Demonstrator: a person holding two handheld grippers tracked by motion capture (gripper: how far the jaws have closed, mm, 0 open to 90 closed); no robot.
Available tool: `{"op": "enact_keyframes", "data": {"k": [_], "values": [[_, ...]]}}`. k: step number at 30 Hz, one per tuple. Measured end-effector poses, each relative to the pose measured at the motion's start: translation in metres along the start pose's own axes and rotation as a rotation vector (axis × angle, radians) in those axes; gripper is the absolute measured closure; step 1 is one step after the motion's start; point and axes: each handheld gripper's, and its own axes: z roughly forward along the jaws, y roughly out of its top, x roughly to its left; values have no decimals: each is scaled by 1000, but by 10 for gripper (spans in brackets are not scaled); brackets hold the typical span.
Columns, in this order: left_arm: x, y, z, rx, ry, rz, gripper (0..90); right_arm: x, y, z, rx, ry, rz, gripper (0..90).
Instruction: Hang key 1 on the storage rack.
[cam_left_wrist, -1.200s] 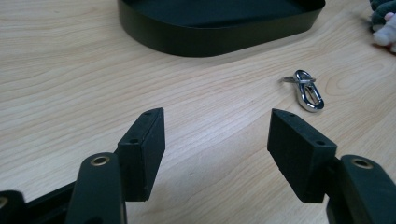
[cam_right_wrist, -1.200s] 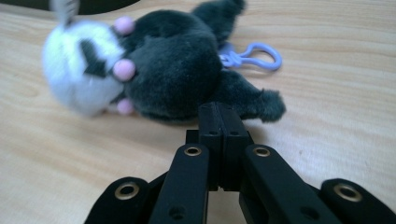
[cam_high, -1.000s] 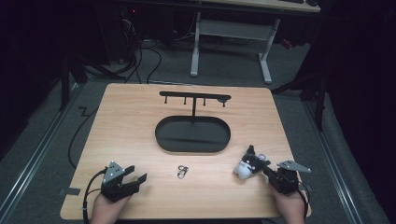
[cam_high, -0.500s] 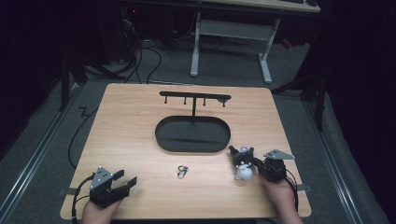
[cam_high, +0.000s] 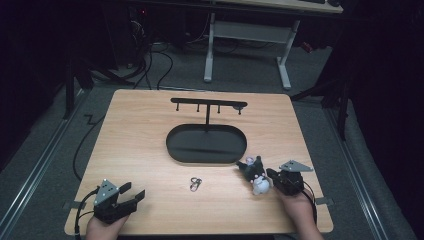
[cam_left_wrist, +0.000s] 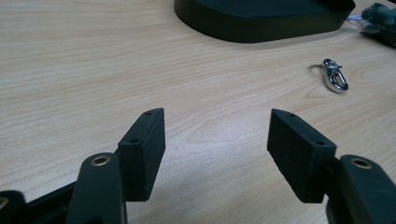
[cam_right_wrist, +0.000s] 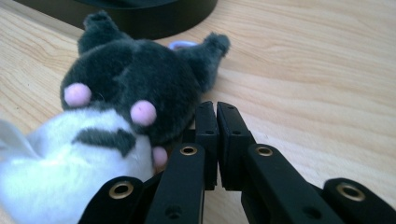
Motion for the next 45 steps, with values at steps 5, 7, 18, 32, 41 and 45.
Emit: {"op": "enact_keyframes", "data": {"k": [5,7,18,32,41,45], "values": [[-3,4,2,-13,0,16,376,-3,-4,-8,-15,-5,29,888],[-4,6,4,-20,6,27,374,-4,-6,-11,-23,-6,32,887],[-13,23,19,-14,12,63,384,0,-20,-29,-32,-4,104,818],[-8,33,34,-5,-71,96,362,14,-25,-45,-43,-47,155,761],[-15,33,33,-24,-100,138,334,18,-26,-56,27,-80,143,700],[-15,32,37,-15,-114,133,328,17,-27,-57,56,-92,137,622]]}}
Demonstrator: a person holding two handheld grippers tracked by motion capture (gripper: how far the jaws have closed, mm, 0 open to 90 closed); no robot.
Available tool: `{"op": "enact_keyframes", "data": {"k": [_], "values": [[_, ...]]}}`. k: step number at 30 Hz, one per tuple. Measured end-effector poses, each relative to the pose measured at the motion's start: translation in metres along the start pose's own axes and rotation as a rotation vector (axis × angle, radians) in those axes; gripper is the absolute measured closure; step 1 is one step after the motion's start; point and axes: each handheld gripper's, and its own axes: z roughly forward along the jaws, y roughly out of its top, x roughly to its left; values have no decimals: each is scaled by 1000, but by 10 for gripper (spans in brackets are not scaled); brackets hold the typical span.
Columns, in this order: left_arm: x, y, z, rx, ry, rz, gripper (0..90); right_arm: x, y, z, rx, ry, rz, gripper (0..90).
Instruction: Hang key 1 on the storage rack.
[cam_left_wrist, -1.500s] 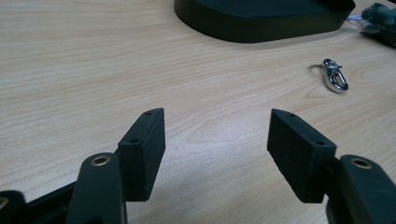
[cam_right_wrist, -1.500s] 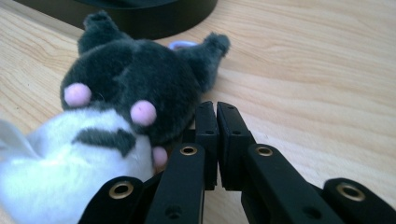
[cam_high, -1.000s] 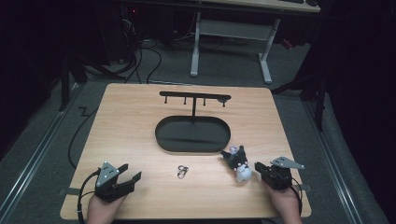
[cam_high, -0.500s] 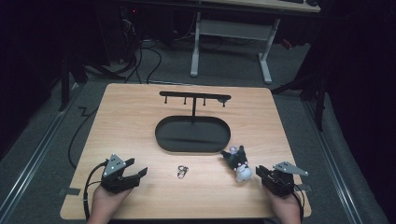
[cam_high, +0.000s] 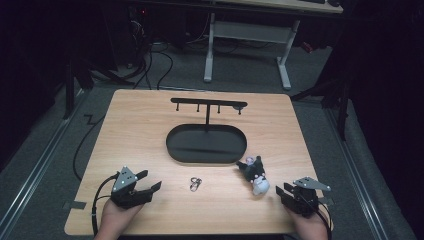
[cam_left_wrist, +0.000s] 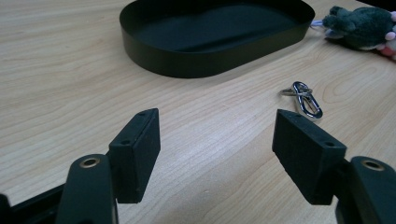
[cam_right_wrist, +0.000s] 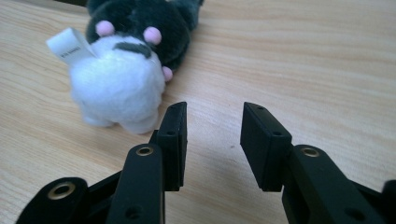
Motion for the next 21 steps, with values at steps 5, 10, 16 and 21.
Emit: {"op": "enact_keyframes", "data": {"k": [5,10,16,21], "values": [[0,-3,-1,9,11,7,321,-3,2,1,26,5,12,612],[7,-7,-6,19,17,-23,279,-2,8,2,74,0,-15,588],[6,-7,-9,9,20,-15,287,-3,15,2,129,16,-33,549],[2,-7,-8,11,10,2,289,-3,20,1,173,18,-56,521]]}}
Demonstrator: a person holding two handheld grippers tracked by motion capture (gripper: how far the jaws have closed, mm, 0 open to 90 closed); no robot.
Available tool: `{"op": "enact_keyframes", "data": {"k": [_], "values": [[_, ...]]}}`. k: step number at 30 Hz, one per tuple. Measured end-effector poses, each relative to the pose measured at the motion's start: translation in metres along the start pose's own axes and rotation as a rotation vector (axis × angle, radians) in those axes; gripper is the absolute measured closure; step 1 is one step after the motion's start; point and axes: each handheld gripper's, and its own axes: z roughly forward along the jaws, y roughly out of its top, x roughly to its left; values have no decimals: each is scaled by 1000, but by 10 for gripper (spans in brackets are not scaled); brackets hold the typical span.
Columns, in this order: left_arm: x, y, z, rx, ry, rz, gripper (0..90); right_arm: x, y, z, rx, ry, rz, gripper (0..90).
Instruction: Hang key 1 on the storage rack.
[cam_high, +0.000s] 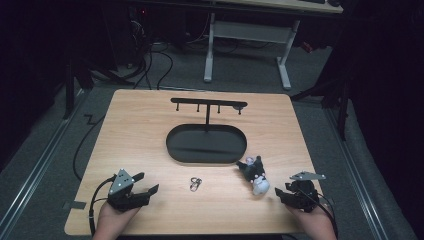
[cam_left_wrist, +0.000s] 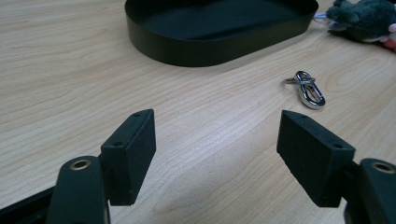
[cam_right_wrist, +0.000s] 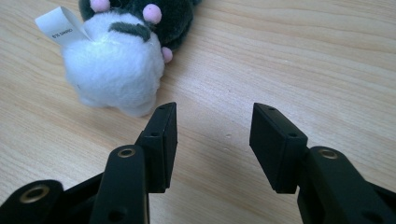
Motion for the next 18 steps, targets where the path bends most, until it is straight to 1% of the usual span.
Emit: {"op": "enact_keyframes", "data": {"k": [1,4,8,10,11,12,13,18], "values": [[0,0,0,-1,-1,4,293,0,1,-1,6,-2,-6,513],[-1,0,-1,-7,-9,9,302,-1,6,-2,26,11,4,495],[-2,1,-1,-8,-18,15,306,2,10,-1,65,9,-18,476],[-2,0,-1,-7,-21,17,306,3,13,-1,84,13,-19,469],[-2,0,-1,-7,-22,18,305,4,14,-1,94,18,-21,466],[-2,0,-1,-7,-23,19,306,6,16,-1,119,26,-25,458],[-2,0,-1,-7,-24,19,306,6,16,-1,119,26,-25,458],[-2,0,0,0,-28,29,306,11,23,-2,187,33,-44,435]]}}
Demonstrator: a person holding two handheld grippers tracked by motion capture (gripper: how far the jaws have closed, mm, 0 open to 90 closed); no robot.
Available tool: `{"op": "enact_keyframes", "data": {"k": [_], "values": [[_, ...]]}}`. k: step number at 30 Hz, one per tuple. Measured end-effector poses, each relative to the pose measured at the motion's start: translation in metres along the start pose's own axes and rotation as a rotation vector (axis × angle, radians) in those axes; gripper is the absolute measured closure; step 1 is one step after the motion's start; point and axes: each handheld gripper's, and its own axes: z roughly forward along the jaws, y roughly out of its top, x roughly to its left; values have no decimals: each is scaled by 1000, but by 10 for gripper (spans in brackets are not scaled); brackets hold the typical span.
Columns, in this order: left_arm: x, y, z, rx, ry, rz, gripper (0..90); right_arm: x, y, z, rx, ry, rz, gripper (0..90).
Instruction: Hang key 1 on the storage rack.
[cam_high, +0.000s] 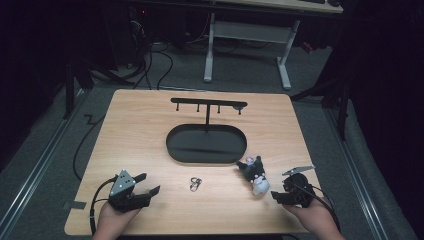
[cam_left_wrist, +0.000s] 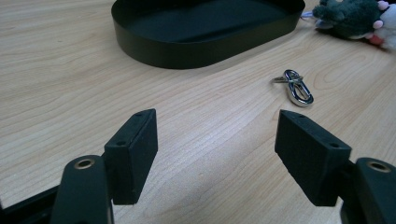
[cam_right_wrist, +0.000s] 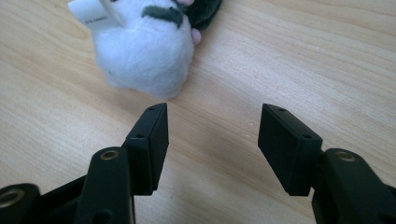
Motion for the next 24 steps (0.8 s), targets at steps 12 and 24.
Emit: {"op": "enact_keyframes", "data": {"k": [12,24], "values": [[-1,1,0,-7,-16,-7,306,9,12,-3,143,59,-39,340],[-2,1,1,-7,-40,-15,306,29,40,2,208,57,-118,234]]}}
